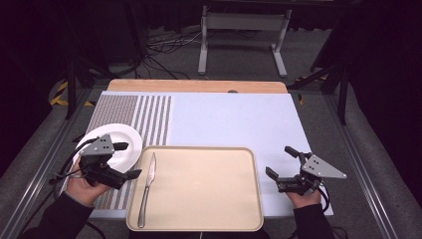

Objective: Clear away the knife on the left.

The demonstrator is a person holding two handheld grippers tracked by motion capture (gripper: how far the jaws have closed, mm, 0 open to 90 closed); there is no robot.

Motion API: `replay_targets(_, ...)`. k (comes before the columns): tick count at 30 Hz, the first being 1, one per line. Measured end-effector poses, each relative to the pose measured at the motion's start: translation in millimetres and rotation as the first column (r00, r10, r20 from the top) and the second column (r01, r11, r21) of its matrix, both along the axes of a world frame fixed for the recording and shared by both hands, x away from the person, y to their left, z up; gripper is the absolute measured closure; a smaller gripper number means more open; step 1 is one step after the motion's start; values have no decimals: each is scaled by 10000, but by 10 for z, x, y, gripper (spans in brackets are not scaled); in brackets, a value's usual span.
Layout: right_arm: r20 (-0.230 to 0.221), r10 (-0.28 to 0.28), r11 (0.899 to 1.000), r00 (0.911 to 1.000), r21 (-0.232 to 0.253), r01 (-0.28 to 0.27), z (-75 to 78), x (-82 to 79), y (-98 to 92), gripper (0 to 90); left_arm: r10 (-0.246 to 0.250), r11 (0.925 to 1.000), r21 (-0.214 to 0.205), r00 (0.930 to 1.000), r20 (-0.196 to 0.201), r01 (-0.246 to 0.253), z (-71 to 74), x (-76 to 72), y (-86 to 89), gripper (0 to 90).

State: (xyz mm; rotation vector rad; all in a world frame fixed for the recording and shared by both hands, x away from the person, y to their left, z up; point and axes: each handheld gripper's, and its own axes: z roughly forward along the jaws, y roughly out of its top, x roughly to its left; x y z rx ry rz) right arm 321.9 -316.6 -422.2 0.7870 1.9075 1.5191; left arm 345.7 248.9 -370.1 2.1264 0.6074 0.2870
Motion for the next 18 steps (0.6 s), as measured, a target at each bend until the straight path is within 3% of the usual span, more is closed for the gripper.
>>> replay_targets(6, 23, -3, 10000, 10000, -6, 3, 1, 0, -4, 24, 222, 9989, -417, 9980, 590, -197, -84, -92, 140, 29)
replay_targets(11, -1, -17, 10000, 10000, 12, 17, 1, -2, -4, 24, 441, 9933, -1105, 9943, 975, -333, -198, -156, 296, 28)
replay_targets(15, 12, -4, 10000, 10000, 10, 4, -1, 1, -1, 24, 767, 9870, -1493, 9910, 1099, -598, -274, -188, 402, 31)
replay_targets(18, 2, -7, 10000, 10000, 9, 7, -2, 2, 1, 24, 959, 9848, -1552, 9888, 1145, -776, -324, -203, 445, 33)
